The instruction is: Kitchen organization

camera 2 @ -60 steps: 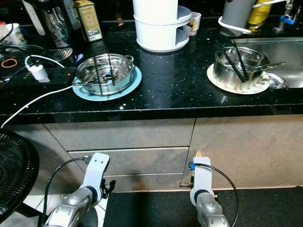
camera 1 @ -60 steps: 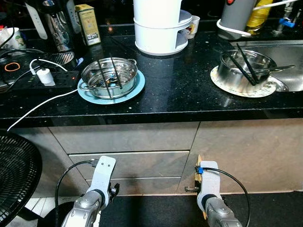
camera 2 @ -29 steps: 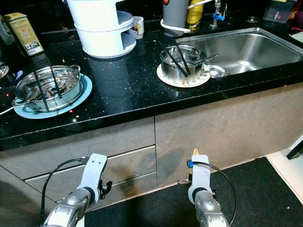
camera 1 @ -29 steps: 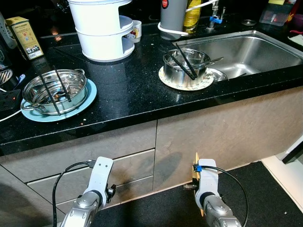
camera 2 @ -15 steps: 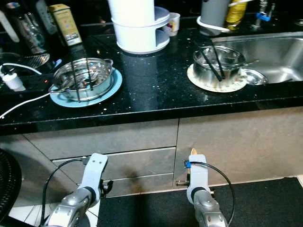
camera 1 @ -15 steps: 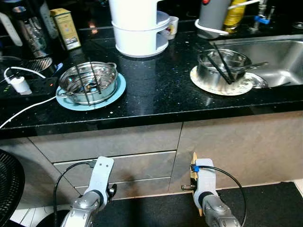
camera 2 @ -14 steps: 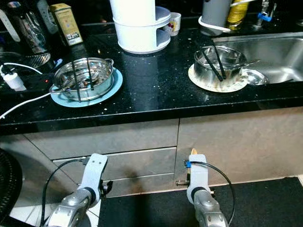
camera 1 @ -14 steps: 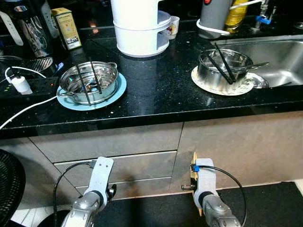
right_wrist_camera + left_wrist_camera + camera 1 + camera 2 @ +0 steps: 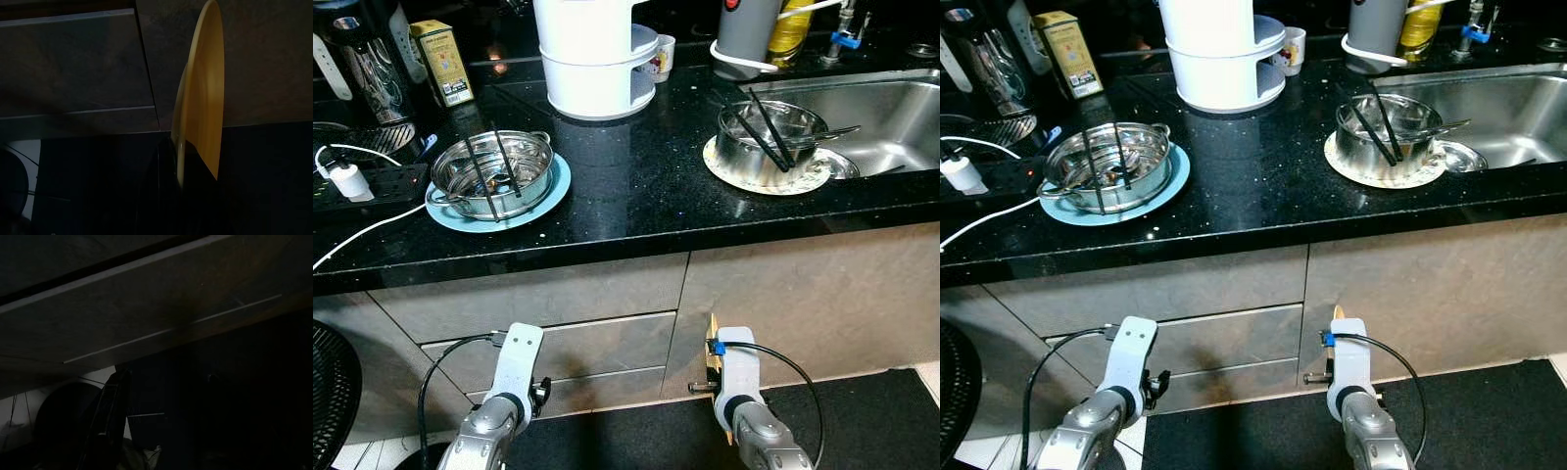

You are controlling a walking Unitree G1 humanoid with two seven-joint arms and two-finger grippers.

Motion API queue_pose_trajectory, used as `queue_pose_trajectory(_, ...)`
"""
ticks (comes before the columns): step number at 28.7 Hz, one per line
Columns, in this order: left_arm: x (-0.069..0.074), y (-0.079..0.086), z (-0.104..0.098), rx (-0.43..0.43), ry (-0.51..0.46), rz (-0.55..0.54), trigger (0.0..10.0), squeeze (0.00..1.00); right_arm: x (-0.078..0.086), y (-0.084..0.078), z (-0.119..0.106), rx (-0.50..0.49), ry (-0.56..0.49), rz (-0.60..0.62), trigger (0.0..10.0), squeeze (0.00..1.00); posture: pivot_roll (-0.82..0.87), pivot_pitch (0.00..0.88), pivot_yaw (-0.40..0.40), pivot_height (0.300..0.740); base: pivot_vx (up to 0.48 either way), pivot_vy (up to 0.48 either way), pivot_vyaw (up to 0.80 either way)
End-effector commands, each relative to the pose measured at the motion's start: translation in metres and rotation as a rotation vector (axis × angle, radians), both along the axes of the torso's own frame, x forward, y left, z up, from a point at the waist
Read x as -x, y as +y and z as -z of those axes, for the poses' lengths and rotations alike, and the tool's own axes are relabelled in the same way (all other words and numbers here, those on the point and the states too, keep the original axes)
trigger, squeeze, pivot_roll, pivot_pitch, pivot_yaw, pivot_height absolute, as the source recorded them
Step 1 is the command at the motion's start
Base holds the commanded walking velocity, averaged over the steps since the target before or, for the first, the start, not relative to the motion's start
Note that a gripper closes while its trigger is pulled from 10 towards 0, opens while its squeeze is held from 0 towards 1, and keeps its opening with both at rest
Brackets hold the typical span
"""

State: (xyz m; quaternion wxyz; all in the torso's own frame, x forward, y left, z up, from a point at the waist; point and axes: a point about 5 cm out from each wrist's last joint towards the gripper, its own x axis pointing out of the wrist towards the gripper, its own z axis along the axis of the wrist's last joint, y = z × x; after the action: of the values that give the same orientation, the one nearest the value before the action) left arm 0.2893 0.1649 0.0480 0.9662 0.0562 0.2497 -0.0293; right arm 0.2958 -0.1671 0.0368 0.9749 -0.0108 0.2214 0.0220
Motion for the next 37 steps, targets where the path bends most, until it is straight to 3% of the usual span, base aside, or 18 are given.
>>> queue_pose_trajectory(1, 0.0057, 0.0007, 0.0085, 0.016, 0.034, -0.013, 10.0, 0.00, 0.0027, -0.0003, 0.0026, -0.002, 0.000, -0.001, 10.0, 0.00, -0.10, 0.208, 0.011, 0.740, 0.000, -0.412, 0.00)
queue_pose_trajectory(37, 0.0069, -0.0021, 0.0095, 0.054, 0.039, -0.032, 10.0, 0.00, 0.0009, -0.0030, -0.0018, 0.017, -0.010, -0.021, 10.0, 0.00, -0.11, 0.217, -0.005, 0.740, 0.000, -0.414, 0.00)
